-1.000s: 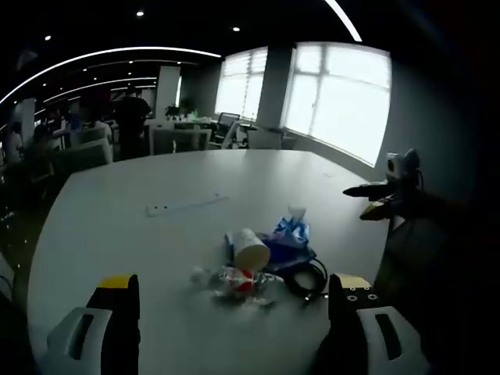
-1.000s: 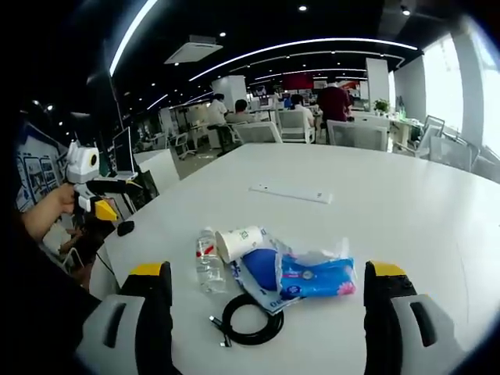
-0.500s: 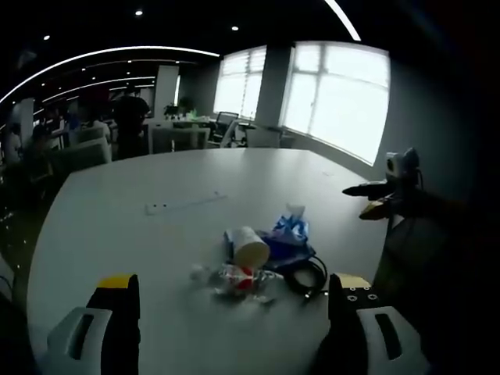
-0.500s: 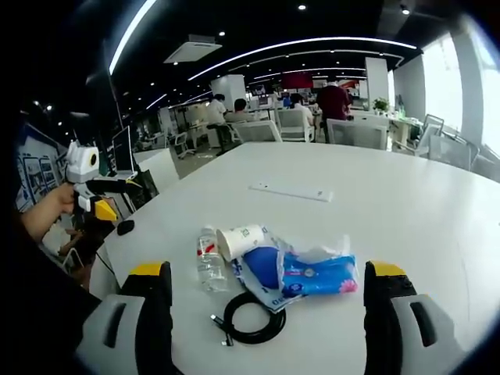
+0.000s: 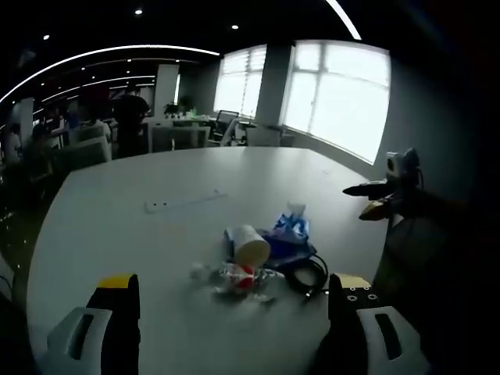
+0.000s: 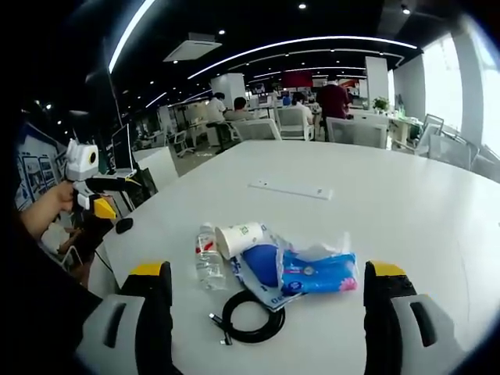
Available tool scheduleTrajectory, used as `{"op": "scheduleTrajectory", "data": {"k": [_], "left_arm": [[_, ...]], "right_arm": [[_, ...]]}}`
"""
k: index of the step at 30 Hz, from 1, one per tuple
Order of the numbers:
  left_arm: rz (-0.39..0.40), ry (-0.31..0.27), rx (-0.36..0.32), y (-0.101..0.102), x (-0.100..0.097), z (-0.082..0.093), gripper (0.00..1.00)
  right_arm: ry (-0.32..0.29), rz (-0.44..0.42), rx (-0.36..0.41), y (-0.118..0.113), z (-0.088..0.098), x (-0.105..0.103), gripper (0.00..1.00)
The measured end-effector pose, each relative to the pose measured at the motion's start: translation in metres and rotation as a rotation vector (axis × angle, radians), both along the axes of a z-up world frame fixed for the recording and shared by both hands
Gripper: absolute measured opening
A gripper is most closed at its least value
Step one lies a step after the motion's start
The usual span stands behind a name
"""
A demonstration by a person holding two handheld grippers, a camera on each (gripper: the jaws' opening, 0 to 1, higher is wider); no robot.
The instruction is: Arrange the tabletop items into an orderly group along one side of the table until the central work area is clear of visible clutter.
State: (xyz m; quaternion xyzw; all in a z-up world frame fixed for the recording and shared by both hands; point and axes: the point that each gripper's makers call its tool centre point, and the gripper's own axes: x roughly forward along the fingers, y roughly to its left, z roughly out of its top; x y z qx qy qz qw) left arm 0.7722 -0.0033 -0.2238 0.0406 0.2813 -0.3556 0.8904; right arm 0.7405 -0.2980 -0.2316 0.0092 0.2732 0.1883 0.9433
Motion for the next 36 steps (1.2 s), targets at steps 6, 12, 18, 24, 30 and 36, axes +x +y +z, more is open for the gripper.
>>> {"op": "scheduleTrajectory", "data": {"k": [6,12,18,24,30,36], "left_arm": [[0.0,0.003,0.003,-0.001,0.001,-0.003,0.99],[0.0,0.004,0.006,-0.003,0.004,-0.004,0.99],[-0.003,0.012,0.007,-0.005,0.007,-0.009,0.98],[-0.012,0.022,0.016,-0.007,0.011,-0.015,0.96],[-0.041,0.031,0.016,-0.011,0.016,-0.017,0.95],[-0.098,0.029,0.049,-0.013,0.028,-0.02,0.92]], "right_arm": [[0.0,-0.001,-0.003,0.0,0.0,0.0,0.99],[0.003,0.005,-0.012,0.0,-0.002,0.001,0.98],[0.004,0.003,-0.013,0.001,-0.003,0.001,0.98],[0.005,-0.009,-0.009,-0.002,-0.004,0.002,0.97],[0.012,-0.014,-0.01,-0.002,-0.007,0.0,0.97],[0.012,-0.021,-0.01,-0.001,-0.006,0.001,0.97]]}}
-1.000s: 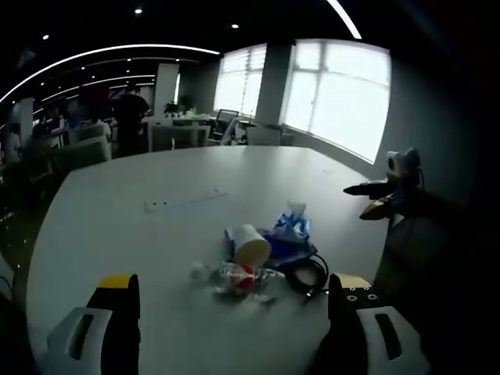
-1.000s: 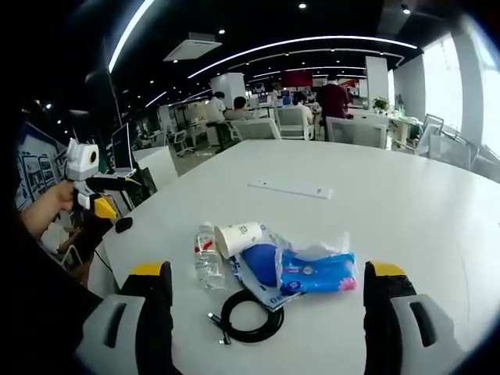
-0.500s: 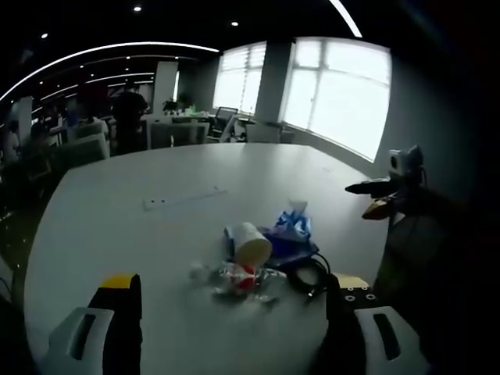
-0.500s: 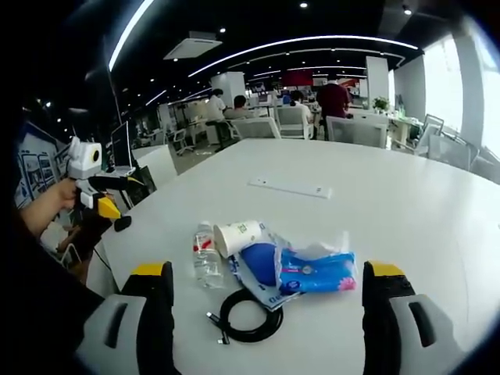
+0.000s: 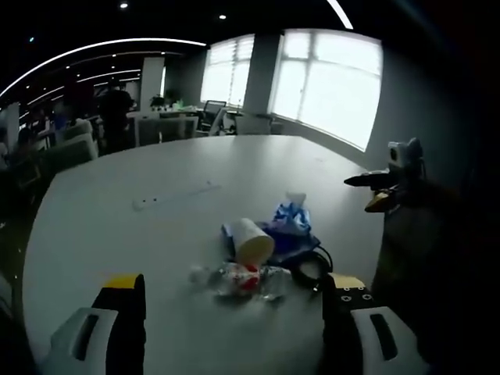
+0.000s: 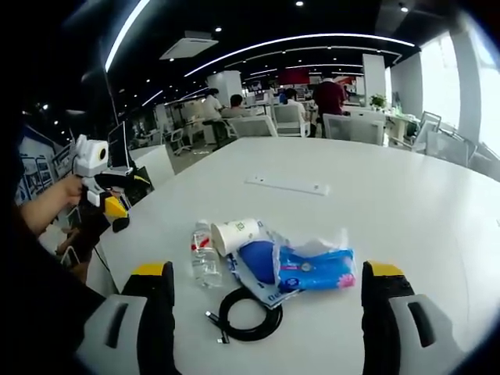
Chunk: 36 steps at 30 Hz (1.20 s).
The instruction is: Arrange the tabletop items into an orderly group along one side of the table until the central work area is clear of visible clutter.
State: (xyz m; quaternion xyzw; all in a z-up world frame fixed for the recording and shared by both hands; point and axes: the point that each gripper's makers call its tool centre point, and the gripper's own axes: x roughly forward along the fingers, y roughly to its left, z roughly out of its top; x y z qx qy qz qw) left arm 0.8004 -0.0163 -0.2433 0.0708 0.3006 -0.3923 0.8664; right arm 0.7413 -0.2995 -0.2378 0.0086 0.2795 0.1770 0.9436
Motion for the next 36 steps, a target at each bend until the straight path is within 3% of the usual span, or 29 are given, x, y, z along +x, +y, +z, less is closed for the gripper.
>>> {"op": "scheduleTrajectory", "data": {"k": [5,14,22,29,36], "left_arm": [[-0.023,0.002,0.019,0.0,0.009,-0.002,0.91],[-0.021,0.002,0.002,-0.005,0.005,-0.002,0.91],[0.006,-0.003,-0.012,0.001,-0.005,0.0,0.91],[0.025,-0.004,-0.009,0.011,-0.007,-0.004,0.91],[0.044,-0.011,-0.011,0.009,-0.016,-0.001,0.91]], "right_arm": [[-0.003,-0.01,0.004,0.0,0.001,0.001,0.97],[0.003,0.013,0.004,0.012,0.002,0.005,0.94],[0.014,0.08,0.001,0.032,0.001,0.015,0.9],[0.053,0.167,-0.045,0.056,-0.008,0.022,0.88],[0.071,0.222,-0.059,0.077,-0.013,0.027,0.86]]}}
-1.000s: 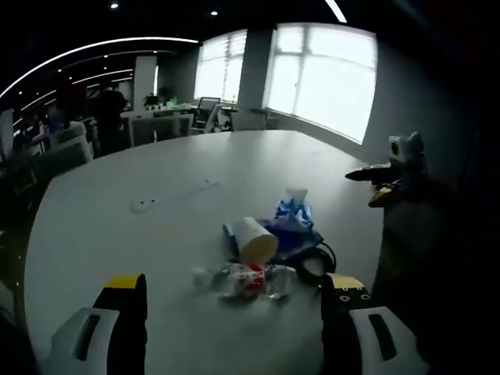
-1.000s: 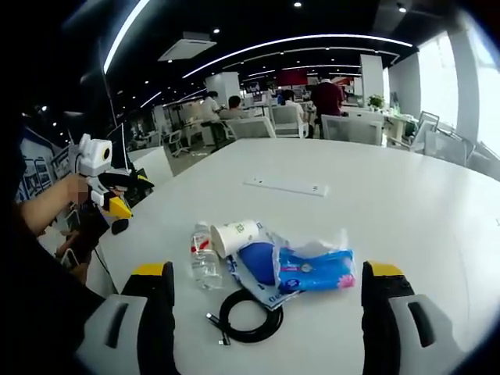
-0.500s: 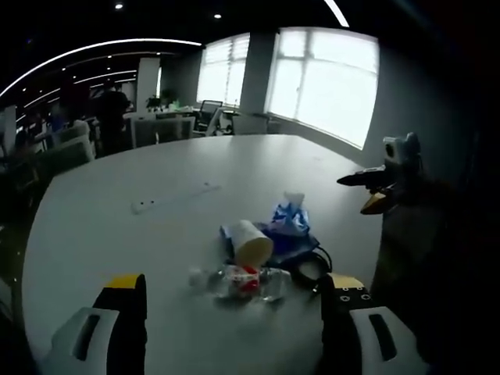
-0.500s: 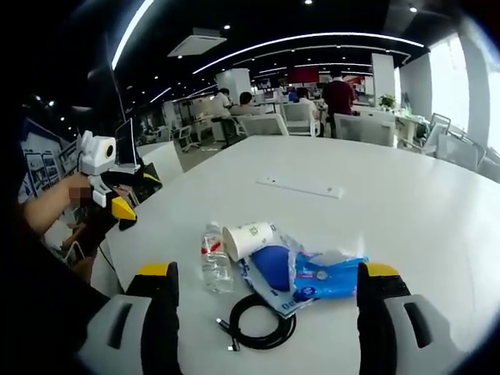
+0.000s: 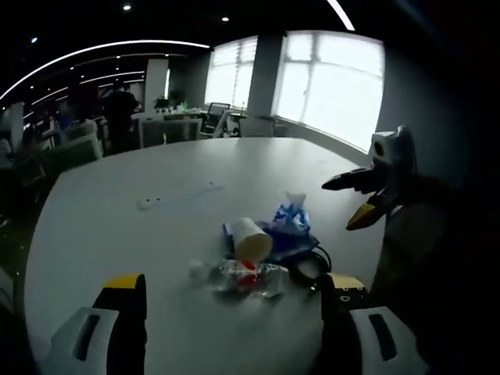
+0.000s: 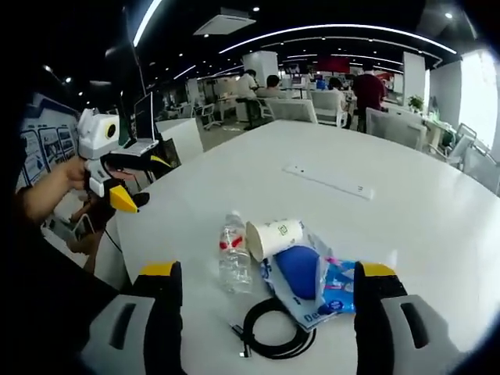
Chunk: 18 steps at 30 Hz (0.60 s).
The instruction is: Arrange the tabletop items into an orderly group along one side of the table until the central work area is clear of visible clutter.
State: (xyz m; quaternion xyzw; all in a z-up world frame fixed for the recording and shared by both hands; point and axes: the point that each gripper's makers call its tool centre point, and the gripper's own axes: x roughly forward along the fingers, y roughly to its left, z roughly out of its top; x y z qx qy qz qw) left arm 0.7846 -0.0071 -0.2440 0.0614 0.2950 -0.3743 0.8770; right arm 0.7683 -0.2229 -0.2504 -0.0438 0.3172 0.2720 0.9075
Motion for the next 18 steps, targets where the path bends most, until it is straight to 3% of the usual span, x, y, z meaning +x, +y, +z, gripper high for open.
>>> {"op": "scheduleTrajectory", "data": {"k": [18], "left_arm": [[0.025,0.002,-0.007,0.002,-0.009,0.003,0.9]], "right_arm": [[0.045,0.112,0.017,0.05,-0.005,0.028,0.8]]}}
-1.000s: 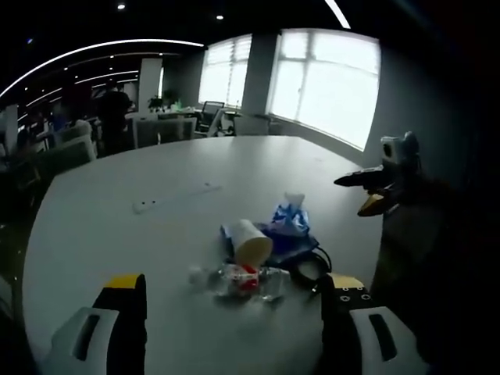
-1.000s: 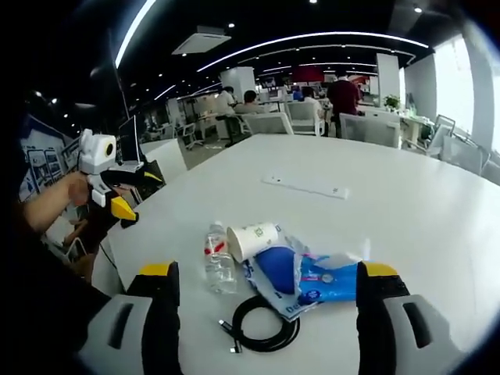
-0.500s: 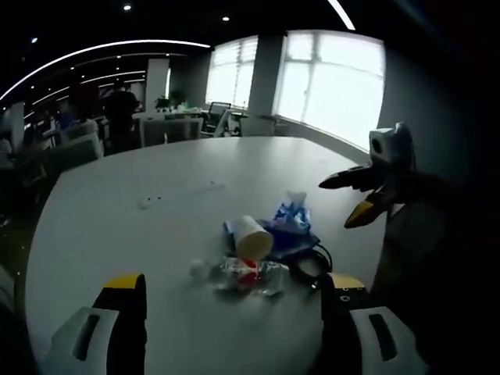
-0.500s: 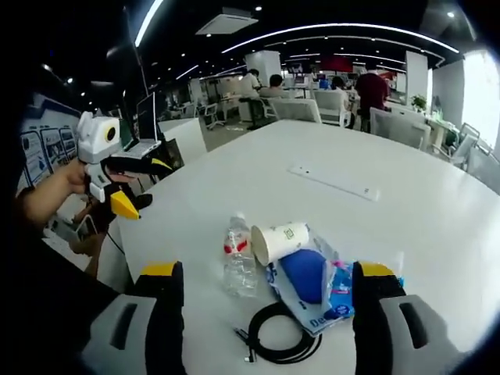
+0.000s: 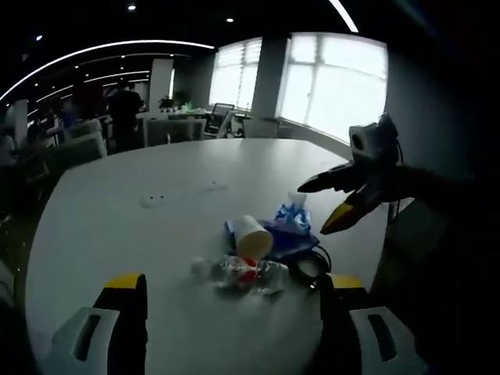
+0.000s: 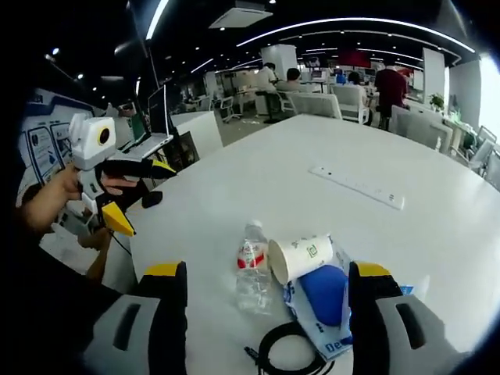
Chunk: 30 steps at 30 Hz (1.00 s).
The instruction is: Arrange the tabletop items into an orderly group along one side of the table until the central work area is clear of visible clutter.
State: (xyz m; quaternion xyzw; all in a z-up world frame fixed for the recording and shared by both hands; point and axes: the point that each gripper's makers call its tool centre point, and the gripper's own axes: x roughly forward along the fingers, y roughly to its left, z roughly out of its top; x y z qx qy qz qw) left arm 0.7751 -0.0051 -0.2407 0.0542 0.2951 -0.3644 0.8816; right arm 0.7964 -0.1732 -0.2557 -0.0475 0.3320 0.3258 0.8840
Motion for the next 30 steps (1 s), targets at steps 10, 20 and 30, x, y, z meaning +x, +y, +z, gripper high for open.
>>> {"op": "scheduleTrajectory", "data": {"k": [10,20,30], "left_arm": [[-0.002,-0.018,0.004,0.013,0.009,0.003,0.9],[0.004,-0.022,0.01,0.013,0.01,0.005,0.89],[0.018,-0.022,0.003,0.013,0.012,0.005,0.89]], "right_arm": [[0.004,0.029,0.001,0.023,-0.004,0.032,0.74],[0.01,0.108,-0.04,0.053,-0.012,0.059,0.72],[0.045,0.141,-0.061,0.072,-0.027,0.068,0.68]]}}
